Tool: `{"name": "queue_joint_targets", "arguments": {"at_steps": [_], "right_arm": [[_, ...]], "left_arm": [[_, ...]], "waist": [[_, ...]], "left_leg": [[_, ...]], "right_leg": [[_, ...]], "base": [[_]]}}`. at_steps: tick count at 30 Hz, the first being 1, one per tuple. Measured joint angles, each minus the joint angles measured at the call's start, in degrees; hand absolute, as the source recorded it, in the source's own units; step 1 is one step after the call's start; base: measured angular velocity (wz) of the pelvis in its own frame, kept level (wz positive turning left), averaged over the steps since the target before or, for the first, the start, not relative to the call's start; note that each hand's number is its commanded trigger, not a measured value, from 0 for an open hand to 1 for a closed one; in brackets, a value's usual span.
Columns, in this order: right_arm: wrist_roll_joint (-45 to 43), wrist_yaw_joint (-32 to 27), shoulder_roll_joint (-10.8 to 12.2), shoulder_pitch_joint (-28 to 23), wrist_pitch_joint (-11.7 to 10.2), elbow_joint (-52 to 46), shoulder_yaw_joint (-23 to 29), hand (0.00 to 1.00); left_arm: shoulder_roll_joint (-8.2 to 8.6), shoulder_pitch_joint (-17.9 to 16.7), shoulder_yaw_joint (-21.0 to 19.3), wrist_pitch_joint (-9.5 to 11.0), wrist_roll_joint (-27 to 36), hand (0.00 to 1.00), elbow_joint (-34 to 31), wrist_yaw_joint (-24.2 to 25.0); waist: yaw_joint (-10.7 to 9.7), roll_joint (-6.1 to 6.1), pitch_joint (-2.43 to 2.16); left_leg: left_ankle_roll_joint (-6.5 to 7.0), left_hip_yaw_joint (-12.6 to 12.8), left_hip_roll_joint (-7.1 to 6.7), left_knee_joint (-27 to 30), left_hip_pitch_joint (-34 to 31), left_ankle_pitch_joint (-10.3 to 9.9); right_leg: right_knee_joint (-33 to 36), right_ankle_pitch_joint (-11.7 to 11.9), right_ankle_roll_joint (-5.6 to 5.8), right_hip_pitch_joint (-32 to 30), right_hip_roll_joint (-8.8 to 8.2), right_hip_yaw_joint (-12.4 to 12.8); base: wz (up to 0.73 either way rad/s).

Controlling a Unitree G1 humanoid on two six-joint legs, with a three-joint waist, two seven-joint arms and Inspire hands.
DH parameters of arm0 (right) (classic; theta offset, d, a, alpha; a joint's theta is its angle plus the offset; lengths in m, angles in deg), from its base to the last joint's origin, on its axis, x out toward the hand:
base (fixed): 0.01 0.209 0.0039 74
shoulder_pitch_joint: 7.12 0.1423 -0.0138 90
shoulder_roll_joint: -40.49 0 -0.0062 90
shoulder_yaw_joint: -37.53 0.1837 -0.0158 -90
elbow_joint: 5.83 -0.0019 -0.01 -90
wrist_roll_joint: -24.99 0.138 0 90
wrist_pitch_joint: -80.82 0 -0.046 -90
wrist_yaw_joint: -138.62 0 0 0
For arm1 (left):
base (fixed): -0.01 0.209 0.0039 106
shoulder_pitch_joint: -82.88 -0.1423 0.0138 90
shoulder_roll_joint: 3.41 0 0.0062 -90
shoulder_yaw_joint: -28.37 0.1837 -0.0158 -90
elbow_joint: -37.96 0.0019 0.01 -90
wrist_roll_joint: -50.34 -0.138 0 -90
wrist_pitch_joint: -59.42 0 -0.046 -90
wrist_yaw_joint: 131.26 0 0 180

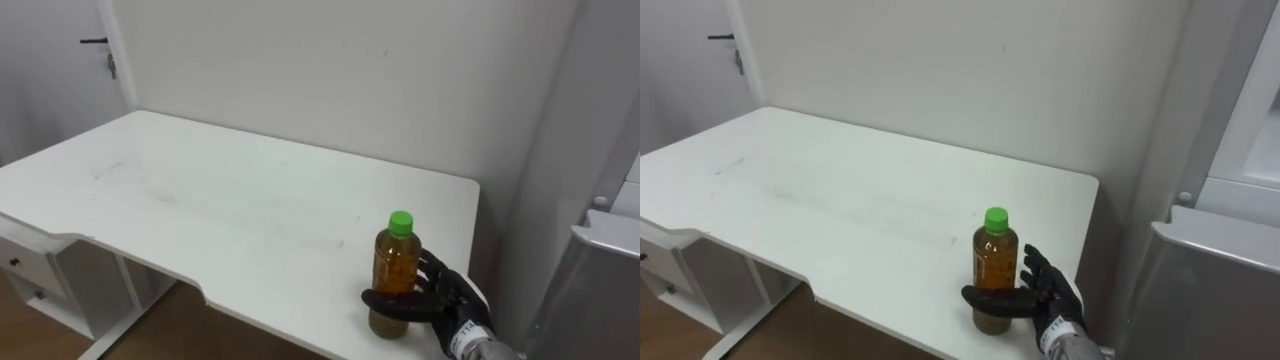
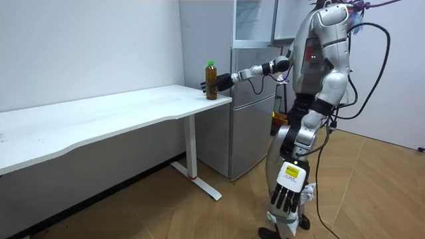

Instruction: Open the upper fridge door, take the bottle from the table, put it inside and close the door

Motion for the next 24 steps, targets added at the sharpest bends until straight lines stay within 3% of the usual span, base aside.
{"name": "queue_joint_targets", "arguments": {"at_steps": [4, 15, 24], "right_arm": [[-0.01, -0.08, 0.00, 0.00, -0.42, 0.28, 0.01, 0.00], [-0.08, -1.73, 0.04, 0.00, -0.59, 0.28, 0.00, 0.00], [-4.51, -2.95, 0.16, 0.07, -1.30, -0.27, -0.94, 0.00]], "left_arm": [[0.00, -0.01, -0.06, 0.04, 0.04, 0.00, 0.25, 0.00], [0.05, -0.12, -0.03, 0.23, 0.20, 0.00, 0.41, 0.00], [-0.32, -0.08, 0.50, 1.30, 1.29, 0.00, 0.15, 0.40]], "waist": [[0.04, -0.42, 0.27], [0.06, -0.42, 0.28], [0.27, -0.76, -0.27]], "left_leg": [[0.01, -0.03, 0.01, -0.18, -0.08, -0.02], [0.02, -0.03, 0.06, -0.16, -0.22, -0.02], [-0.02, 0.14, 0.13, -0.19, -1.37, 0.21]], "right_leg": [[0.10, 0.00, 0.00, -0.05, -0.03, -0.14], [0.87, 0.00, 0.00, -0.52, -0.11, -0.18], [0.93, 0.01, -0.02, -2.15, -0.09, -0.04]], "base": [[0.00], [0.00], [-0.01]]}}
